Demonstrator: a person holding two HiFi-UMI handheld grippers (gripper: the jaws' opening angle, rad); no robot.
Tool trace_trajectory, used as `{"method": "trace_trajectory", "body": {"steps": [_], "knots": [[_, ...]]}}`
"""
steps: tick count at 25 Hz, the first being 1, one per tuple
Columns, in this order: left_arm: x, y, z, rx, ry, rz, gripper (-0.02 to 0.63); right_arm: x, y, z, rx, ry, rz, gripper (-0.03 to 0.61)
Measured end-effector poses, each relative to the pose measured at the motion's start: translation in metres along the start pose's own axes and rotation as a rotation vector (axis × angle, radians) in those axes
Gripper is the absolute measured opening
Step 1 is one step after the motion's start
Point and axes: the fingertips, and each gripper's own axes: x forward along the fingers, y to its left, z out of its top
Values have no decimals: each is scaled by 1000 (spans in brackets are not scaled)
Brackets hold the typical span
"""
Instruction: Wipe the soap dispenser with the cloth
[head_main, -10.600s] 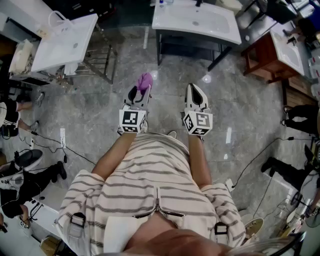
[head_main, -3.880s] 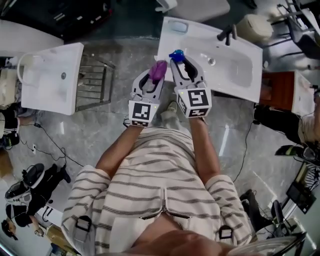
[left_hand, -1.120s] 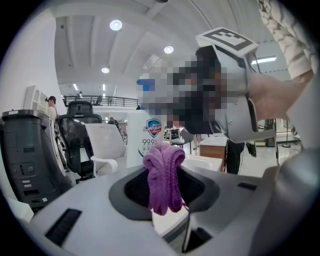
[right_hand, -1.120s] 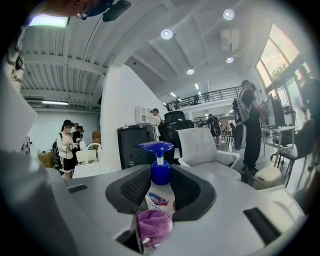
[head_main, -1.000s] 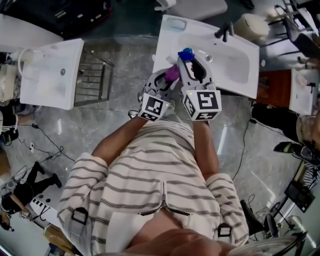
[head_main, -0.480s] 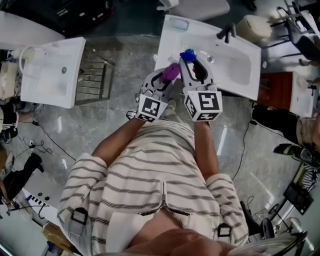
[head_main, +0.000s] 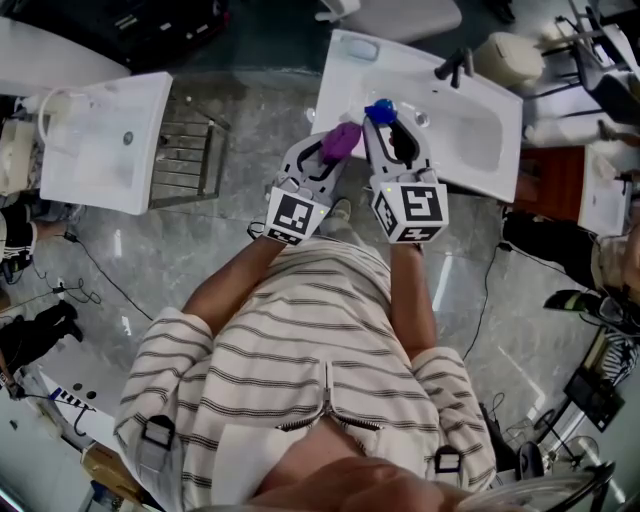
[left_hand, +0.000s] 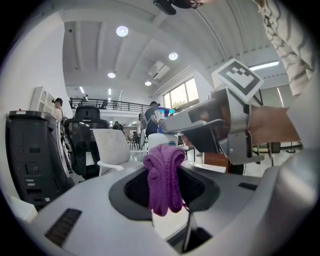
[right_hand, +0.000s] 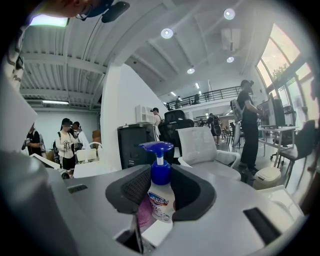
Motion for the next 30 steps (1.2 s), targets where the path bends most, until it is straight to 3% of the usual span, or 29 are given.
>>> {"method": "trace_trajectory", "body": {"steps": [10, 16, 23, 30], "knots": [[-7, 24, 15, -18, -42, -48, 133, -10, -1, -3, -20, 1, 42, 130], [0, 26, 19, 2, -49, -213, 133, -20, 2, -4, -44, 3, 116, 130], [4, 15, 29, 145, -45, -369, 133, -33, 10, 1, -71, -2, 224, 132], [2, 10, 33, 112, -78, -596, 132, -43, 29, 7, -84, -29, 351, 132]]}}
